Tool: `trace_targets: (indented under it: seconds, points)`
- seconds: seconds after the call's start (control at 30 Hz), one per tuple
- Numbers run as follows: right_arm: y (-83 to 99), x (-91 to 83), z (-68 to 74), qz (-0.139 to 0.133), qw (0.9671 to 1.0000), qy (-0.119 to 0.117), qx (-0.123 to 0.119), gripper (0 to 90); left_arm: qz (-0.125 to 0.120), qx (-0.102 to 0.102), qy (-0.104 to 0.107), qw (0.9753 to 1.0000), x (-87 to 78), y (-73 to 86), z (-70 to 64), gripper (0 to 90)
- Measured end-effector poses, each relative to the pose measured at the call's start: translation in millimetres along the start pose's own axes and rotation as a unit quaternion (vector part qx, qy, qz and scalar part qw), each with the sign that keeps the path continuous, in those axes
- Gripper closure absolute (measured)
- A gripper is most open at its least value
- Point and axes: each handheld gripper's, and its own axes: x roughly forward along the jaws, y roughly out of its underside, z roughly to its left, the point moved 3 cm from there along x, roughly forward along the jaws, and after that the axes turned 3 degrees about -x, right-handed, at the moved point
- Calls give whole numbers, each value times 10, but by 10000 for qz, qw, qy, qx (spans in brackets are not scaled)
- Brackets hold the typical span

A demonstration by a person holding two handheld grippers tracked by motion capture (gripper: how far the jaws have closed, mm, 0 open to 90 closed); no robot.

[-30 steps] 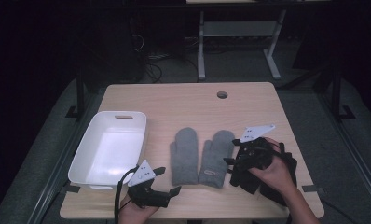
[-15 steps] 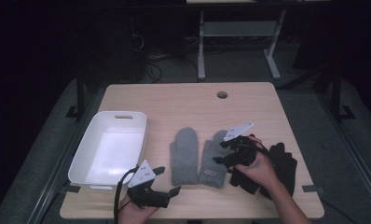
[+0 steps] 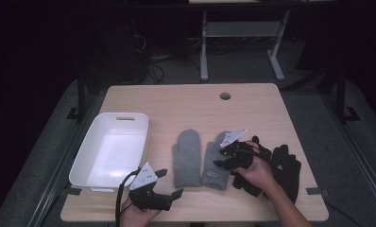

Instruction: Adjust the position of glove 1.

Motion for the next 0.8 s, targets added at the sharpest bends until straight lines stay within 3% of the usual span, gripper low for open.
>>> trace_targets:
  seconds: [0.2, 0.33, 0.6, 0.8]
  points:
    - [-2, -11, 9, 53, 9999, -69, 101, 742, 21, 8, 3, 10000, 3, 3, 0, 134]
    - [-15, -22, 13, 125, 9998, -78, 134, 808, 26, -18, 11, 10000, 7, 6, -5, 134]
    - [-73, -126, 52, 74, 9999, -93, 69, 849, -15, -93, 5, 10000, -12, 1, 17, 134]
    - [-203, -315, 87, -166, 9996, -180, -108, 850, -51, -112, 19, 9999, -22, -2, 2, 134]
